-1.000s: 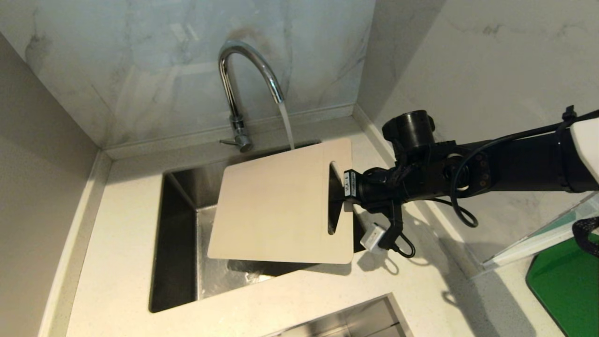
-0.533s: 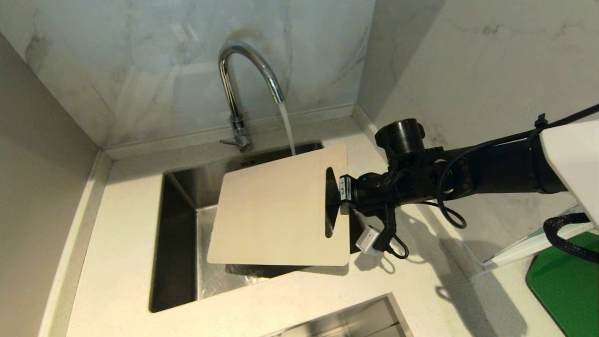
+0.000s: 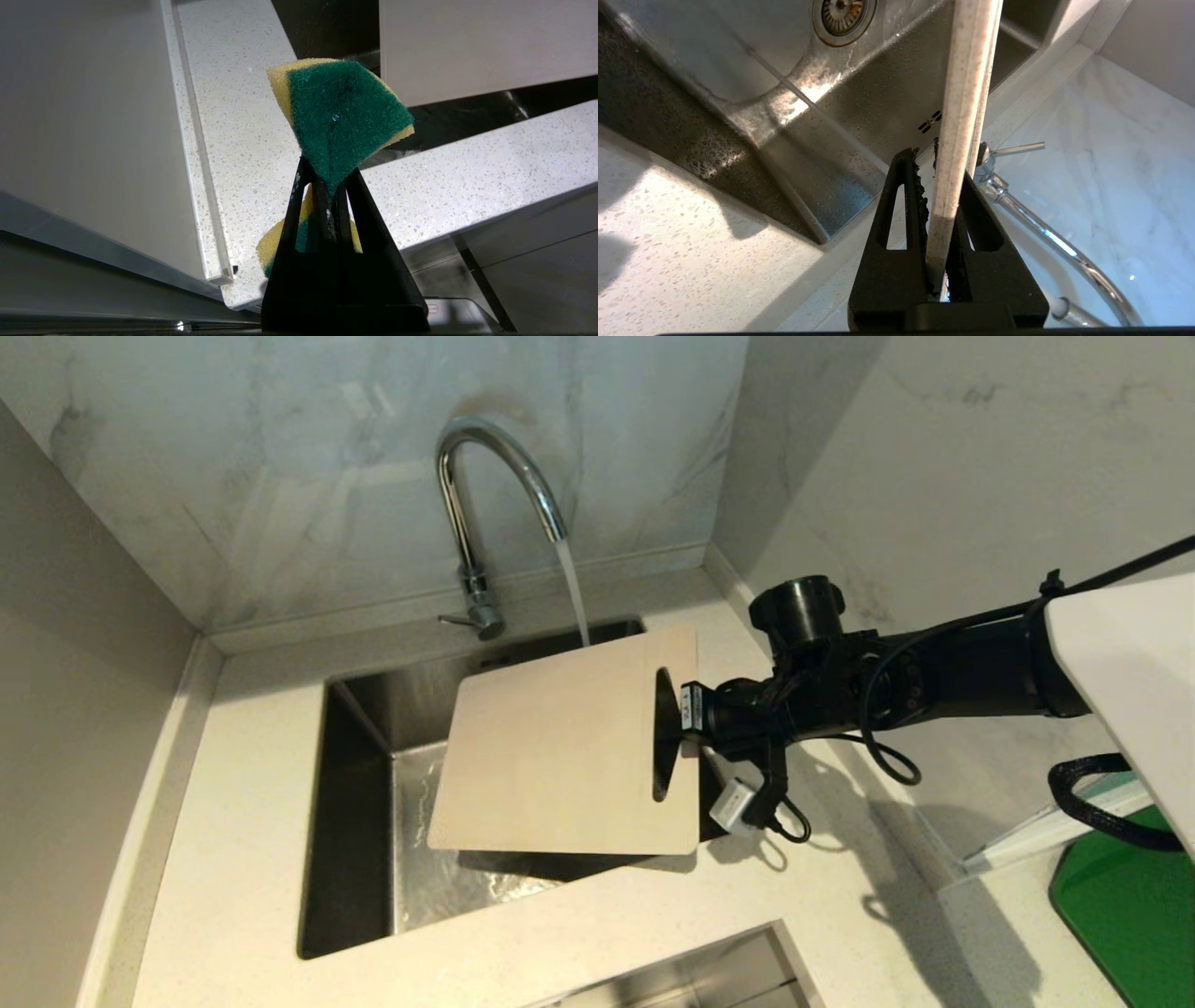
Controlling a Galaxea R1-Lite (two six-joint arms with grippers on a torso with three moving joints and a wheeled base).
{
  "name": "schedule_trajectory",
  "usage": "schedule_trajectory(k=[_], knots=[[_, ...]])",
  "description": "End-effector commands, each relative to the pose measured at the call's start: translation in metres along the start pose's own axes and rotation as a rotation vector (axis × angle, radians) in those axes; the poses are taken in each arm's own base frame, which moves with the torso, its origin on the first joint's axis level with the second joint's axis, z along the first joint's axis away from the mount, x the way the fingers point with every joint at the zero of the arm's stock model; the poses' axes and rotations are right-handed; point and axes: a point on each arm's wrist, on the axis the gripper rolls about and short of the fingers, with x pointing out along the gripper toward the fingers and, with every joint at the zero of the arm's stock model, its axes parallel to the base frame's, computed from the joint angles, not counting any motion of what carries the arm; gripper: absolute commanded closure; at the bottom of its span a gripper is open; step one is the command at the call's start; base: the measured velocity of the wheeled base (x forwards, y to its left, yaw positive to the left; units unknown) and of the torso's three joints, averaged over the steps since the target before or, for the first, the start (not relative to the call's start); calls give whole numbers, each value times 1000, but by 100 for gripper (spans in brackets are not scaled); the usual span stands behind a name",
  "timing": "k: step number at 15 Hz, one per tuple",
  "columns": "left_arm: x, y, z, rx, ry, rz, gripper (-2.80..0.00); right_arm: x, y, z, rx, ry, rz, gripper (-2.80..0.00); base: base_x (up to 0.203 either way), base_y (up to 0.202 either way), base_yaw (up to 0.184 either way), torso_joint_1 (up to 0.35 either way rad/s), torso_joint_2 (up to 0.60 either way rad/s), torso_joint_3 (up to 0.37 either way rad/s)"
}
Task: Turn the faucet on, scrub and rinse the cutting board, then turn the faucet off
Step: Scrub the cutting board underwater
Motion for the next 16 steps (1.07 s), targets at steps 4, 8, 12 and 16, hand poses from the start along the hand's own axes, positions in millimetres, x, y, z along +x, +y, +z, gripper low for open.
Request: schedule_trajectory(k=[4,8,12,16], knots=[[0,0,0,0,2,0,0,9,7,-11,-17,18,-4,0,0,0,0,0,0,0],[0,0,0,0,2,0,0,17,13,-20,-15,30,-2,0,0,0,0,0,0,0],[0,0,0,0,2,0,0,21,15,-24,-13,36,-2,0,0,0,0,0,0,0],[0,0,0,0,2,0,0,21,23,-27,-2,41,12,0,0,0,0,0,0,0]])
